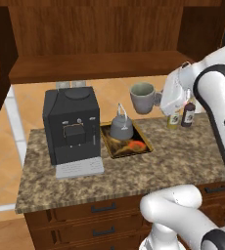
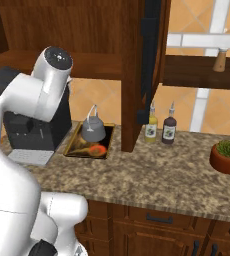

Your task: Pick the kettle from the counter and place it on the tray. Then pick the mug from the cabinet and place it on the tray. Then close the cabinet doors.

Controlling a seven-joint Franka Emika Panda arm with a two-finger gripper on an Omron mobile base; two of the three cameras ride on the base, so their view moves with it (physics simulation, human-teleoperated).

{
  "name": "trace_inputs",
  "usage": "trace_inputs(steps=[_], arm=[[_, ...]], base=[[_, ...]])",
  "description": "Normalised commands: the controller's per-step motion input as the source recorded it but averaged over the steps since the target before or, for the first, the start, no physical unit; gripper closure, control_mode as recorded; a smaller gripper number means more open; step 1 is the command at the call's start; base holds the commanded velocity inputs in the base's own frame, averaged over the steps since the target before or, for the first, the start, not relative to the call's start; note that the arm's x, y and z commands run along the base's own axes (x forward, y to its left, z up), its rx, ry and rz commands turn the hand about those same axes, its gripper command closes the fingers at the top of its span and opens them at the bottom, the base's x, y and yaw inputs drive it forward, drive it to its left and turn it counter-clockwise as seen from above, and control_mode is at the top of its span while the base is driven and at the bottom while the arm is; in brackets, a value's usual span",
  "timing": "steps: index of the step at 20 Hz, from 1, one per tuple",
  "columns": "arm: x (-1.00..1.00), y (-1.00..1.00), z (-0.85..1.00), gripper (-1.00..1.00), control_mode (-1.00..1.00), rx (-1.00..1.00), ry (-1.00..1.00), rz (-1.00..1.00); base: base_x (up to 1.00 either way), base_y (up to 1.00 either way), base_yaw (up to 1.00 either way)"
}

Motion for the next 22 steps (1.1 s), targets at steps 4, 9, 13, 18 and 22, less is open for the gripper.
trace_inputs(steps=[4,9,13,18,22], arm=[[-0.14,-0.40,-0.42,1.00,-1.00,-0.11,-0.15,0.13],[0.24,-0.01,-0.56,1.00,-1.00,-0.07,-0.03,-0.02],[0.39,0.02,-0.50,1.00,-1.00,0.00,0.05,-0.08],[0.34,-0.02,-0.46,1.00,-1.00,0.02,0.07,0.02],[0.37,-0.02,-0.39,1.00,-1.00,0.03,0.10,0.03]], base=[[0.00,0.00,0.00],[0.00,0.00,0.00],[0.00,0.00,0.00],[0.00,0.00,0.00],[0.00,0.00,0.00]])
